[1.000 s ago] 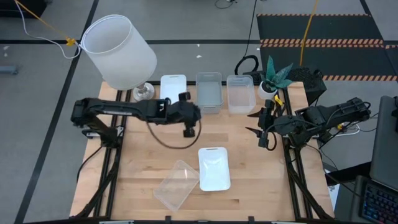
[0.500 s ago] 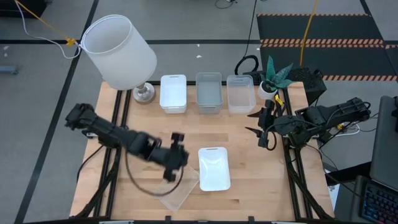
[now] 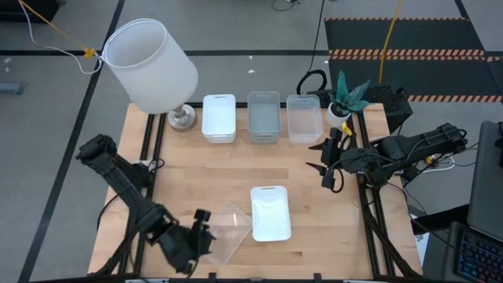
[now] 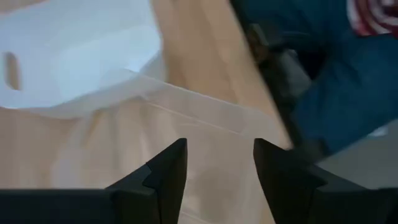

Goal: Stack baskets by color
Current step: Stack the transparent bin on the top right stacked transparent bins

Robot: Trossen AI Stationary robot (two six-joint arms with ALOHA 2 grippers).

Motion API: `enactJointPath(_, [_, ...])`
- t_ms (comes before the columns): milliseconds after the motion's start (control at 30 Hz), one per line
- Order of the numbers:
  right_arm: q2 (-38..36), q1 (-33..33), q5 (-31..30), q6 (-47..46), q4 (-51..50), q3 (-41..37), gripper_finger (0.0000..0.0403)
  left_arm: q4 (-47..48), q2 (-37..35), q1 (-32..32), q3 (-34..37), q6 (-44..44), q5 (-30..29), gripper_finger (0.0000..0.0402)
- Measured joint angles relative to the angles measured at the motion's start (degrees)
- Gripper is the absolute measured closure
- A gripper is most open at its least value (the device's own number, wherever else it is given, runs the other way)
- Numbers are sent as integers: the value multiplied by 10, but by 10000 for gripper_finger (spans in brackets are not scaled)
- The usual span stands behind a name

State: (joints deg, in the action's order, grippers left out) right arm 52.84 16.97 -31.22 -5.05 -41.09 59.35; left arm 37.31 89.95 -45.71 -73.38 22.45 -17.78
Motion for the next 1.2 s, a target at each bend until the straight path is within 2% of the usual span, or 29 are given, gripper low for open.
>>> enactJointPath(133, [9, 0, 0, 9, 8, 0, 180, -2, 6, -28, 0, 50, 4, 207])
enactJointPath(367, [15, 0, 0, 12, 10, 0, 180, -4, 57, -40, 0, 89, 74, 206])
enactJointPath(900, [15, 0, 0, 12, 10, 0, 180, 27, 119, -31, 0, 112, 92, 209])
enactJointPath(1033, [15, 0, 0, 12, 10, 0, 180, 42, 121, -29, 0, 109, 88, 241])
enactJointPath(1200, [15, 0, 0, 12, 10, 0, 180, 44, 121, -26, -1, 85, 88, 314])
